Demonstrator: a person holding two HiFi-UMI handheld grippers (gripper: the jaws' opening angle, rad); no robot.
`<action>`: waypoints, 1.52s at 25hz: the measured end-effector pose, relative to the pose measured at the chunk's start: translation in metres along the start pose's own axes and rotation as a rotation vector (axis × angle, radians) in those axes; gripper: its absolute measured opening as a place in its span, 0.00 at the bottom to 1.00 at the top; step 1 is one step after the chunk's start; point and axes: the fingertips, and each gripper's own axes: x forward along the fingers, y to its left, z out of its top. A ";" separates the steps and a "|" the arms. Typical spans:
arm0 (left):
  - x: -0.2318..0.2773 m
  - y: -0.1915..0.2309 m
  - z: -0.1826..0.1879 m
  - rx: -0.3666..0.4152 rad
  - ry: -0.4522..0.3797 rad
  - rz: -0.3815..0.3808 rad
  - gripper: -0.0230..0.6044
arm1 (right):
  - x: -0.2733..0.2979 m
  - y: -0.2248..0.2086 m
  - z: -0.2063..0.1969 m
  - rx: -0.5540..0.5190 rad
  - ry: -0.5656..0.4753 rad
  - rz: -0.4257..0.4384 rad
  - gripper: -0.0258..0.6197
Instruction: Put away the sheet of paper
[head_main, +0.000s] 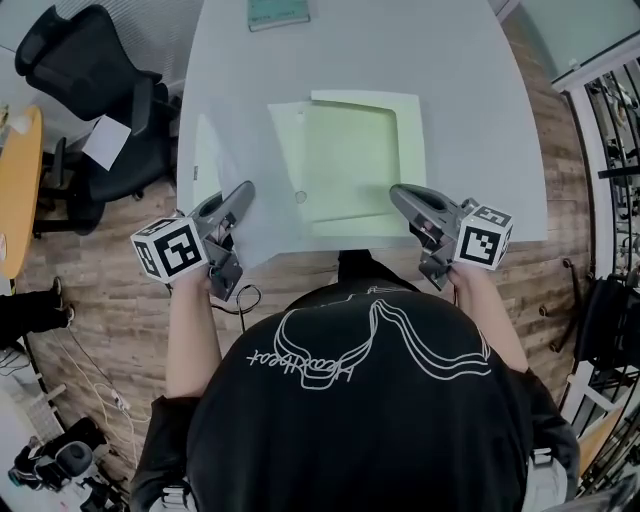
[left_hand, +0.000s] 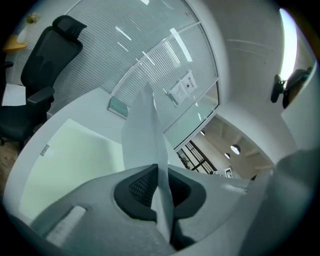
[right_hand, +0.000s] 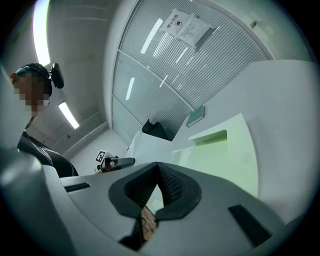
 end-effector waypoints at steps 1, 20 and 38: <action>-0.001 -0.001 0.001 -0.009 -0.002 -0.005 0.05 | 0.000 0.001 0.000 0.001 -0.001 0.000 0.05; 0.029 0.037 -0.029 -0.066 0.127 0.057 0.05 | 0.002 -0.010 0.003 0.030 0.017 -0.016 0.05; 0.057 0.064 -0.048 -0.123 0.186 0.102 0.05 | 0.000 -0.021 -0.001 0.055 -0.008 -0.047 0.05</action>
